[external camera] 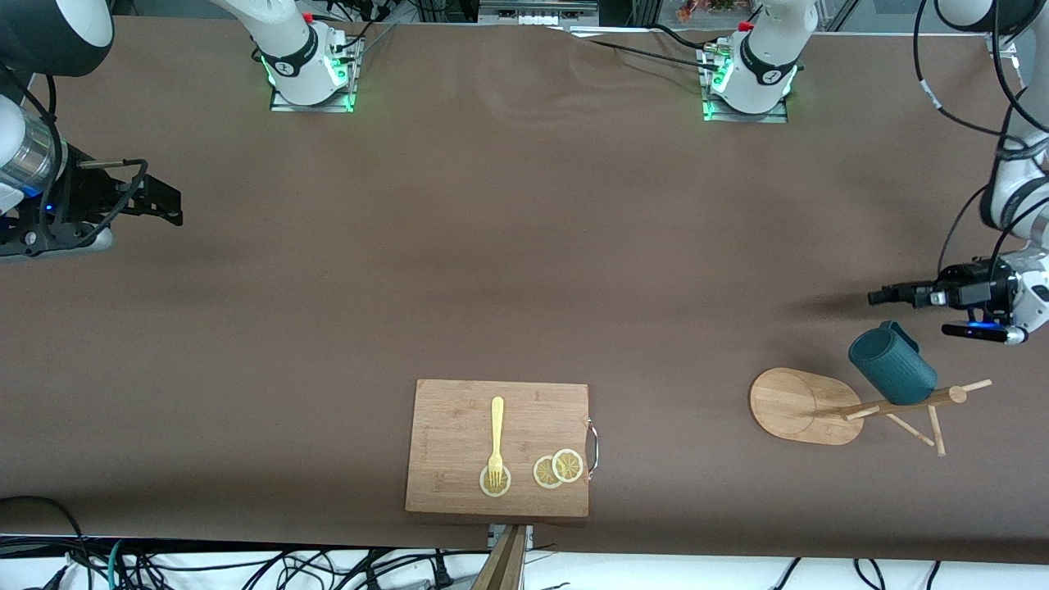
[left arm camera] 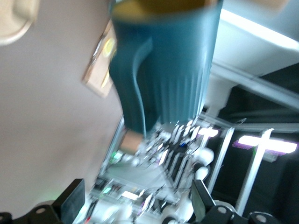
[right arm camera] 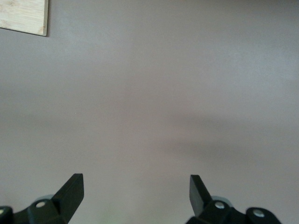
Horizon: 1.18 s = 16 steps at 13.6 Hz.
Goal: Pass cup and hang on rack
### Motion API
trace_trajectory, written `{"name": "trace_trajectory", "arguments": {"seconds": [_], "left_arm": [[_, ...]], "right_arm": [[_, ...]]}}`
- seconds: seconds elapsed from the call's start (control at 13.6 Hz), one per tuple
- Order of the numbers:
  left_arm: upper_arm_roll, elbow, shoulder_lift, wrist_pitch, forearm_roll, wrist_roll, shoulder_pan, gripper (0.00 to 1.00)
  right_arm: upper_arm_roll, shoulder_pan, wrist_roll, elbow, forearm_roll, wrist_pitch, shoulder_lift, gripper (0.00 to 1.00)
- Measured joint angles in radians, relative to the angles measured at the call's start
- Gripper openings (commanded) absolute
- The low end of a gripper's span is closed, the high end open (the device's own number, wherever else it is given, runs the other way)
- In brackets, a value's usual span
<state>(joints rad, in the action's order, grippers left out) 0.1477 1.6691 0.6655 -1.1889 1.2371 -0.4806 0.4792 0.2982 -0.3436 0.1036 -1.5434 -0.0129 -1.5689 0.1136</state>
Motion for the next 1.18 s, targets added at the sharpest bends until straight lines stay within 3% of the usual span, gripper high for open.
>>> {"name": "trace_trajectory", "arguments": {"seconds": [0.22,0.44,0.89,1.18], "left_arm": [[0.010,-0.005,-0.080,0.036,-0.256,0.000,0.010,1.00],[0.002,-0.114,-0.148,0.037,-0.471,0.022,-0.025,1.00],[-0.008,-0.272,-0.290,-0.023,-0.803,0.320,-0.340,1.00],[-0.055,-0.354,-0.309,-0.156,-1.030,0.354,-0.431,1.00]], "right_arm": [[0.000,0.000,0.000,0.000,0.000,0.000,0.000,1.00],[0.000,0.000,0.000,0.000,0.000,0.000,0.000,1.00],[0.000,0.000,0.000,0.000,0.000,0.001,0.000,1.00],[0.000,0.000,0.000,0.000,0.000,0.009,0.000,1.00]]}}
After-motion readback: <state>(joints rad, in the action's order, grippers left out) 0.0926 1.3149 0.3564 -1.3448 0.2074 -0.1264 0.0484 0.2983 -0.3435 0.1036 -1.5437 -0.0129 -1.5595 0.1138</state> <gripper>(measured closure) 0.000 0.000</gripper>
